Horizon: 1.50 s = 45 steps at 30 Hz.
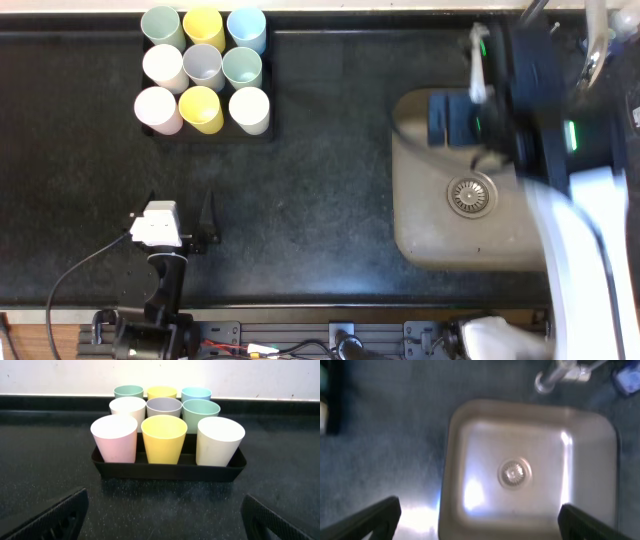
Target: Store Cups
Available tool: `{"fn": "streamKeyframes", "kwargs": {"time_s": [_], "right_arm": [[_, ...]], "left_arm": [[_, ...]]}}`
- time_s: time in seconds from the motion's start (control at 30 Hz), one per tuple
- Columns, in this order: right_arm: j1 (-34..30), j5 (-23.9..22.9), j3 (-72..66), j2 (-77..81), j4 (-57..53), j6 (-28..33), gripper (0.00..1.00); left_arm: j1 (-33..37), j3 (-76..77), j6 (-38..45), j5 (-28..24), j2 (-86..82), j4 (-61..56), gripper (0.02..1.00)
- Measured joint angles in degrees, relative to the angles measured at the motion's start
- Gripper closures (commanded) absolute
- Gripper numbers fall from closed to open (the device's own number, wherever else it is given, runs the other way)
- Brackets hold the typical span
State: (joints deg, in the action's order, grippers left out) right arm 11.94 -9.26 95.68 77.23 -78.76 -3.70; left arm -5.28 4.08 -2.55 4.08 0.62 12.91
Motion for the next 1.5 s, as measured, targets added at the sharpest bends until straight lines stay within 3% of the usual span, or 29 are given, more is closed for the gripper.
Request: {"fn": "streamKeyframes", "kwargs": {"time_s": [0.2, 0.27, 0.63, 0.9, 1.23, 1.5], "right_arm": [[-1.7, -2.0, -42.2, -34.6, 44.7, -1.0, 0.005], [-1.8, -2.6, -52.4, -44.1, 54.8, -0.7, 0.005], [-1.8, -3.2, -76.2, -69.0, 54.9, -0.7, 0.003], [-1.9, -3.2, -82.8, -71.2, 55.5, -0.7, 0.003], [-5.3, -3.4, -94.1, -73.7, 73.2, -0.6, 0.003], [-5.3, -3.4, -94.6, -76.0, 75.2, -0.5, 0.005]], "left_arm": [[0.0, 0.0, 0.0, 0.0, 0.0, -0.1, 0.020], [0.0, 0.0, 0.0, 0.0, 0.0, -0.1, 0.020], [0.0, 0.0, 0.0, 0.0, 0.0, -0.1, 0.020], [0.0, 0.0, 0.0, 0.0, 0.0, -0.1, 0.020], [0.0, 0.0, 0.0, 0.0, 0.0, -0.1, 0.020], [0.0, 0.0, 0.0, 0.0, 0.0, -0.1, 0.020]]}}
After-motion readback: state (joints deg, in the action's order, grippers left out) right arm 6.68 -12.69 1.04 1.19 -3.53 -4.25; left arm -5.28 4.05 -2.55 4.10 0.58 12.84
